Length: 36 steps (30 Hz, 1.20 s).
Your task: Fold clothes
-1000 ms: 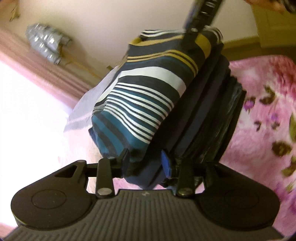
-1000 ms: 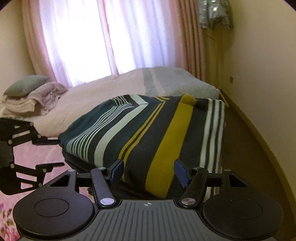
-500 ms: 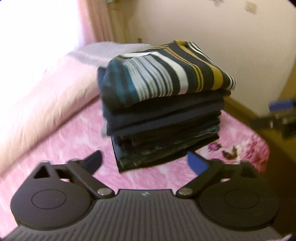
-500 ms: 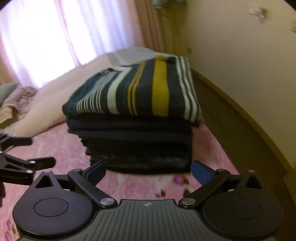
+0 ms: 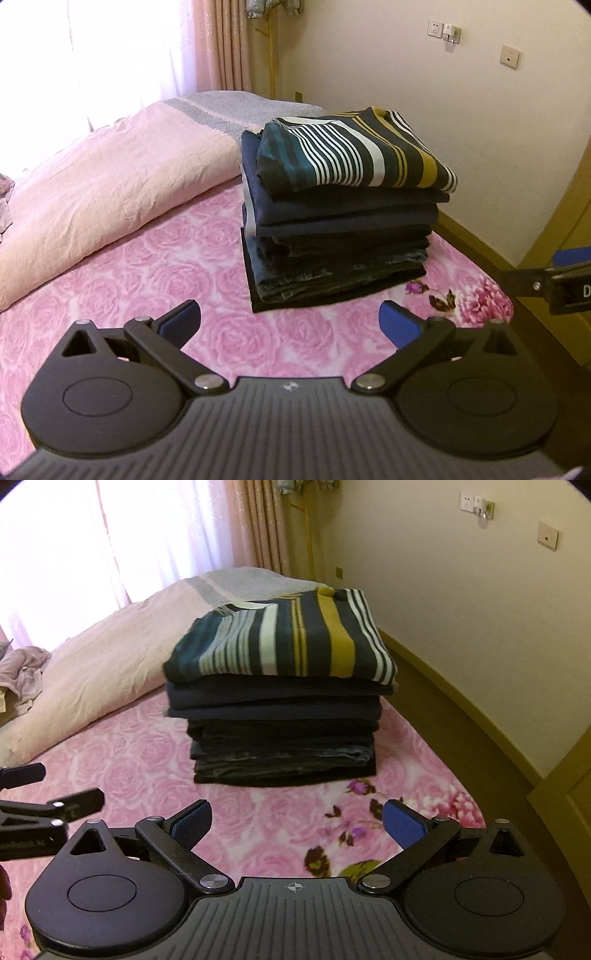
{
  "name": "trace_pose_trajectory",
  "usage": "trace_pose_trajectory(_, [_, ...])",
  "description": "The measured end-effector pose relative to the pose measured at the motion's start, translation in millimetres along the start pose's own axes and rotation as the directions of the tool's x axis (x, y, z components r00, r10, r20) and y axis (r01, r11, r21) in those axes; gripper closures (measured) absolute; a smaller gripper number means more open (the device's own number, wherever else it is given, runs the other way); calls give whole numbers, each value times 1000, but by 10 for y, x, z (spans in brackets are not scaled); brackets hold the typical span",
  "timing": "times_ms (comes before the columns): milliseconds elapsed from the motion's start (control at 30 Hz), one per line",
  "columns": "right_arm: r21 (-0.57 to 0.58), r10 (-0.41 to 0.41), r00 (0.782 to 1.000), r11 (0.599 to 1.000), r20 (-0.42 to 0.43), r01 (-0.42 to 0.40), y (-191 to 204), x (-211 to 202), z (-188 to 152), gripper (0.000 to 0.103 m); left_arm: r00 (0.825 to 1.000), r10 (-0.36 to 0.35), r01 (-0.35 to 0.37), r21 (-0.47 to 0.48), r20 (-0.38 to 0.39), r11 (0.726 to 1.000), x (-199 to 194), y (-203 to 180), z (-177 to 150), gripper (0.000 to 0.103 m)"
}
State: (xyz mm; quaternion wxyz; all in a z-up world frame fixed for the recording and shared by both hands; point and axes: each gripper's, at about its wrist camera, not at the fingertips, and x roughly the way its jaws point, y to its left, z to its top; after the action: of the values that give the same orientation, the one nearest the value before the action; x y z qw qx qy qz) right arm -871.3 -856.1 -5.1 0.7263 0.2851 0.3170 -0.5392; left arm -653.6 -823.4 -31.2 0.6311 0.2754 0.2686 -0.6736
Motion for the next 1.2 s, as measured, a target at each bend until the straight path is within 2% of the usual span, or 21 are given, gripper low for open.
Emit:
trace_pose_trajectory(333, [-48,13,1000,999,22,-12,203,-141,24,2,999,33,-33,-23,12,999,-154,-14,50,2])
trace_pose_trajectory(533, [-86,26,999,996,26,-23,97,-132,101,2,999,53,-52,-52,9,997,-133,-167,112,2])
trace_pose_trajectory(767, [-106,35,999,994,38,-31,-51,-149,118,2,996,81,-84,-108,-30,991,-87,-304,120,2])
trace_pose_trajectory(1200, [-107,60,998,993,32,-56,-203,-154,105,2,991,129,-132,-84,-40,988,-75,-545,138,2])
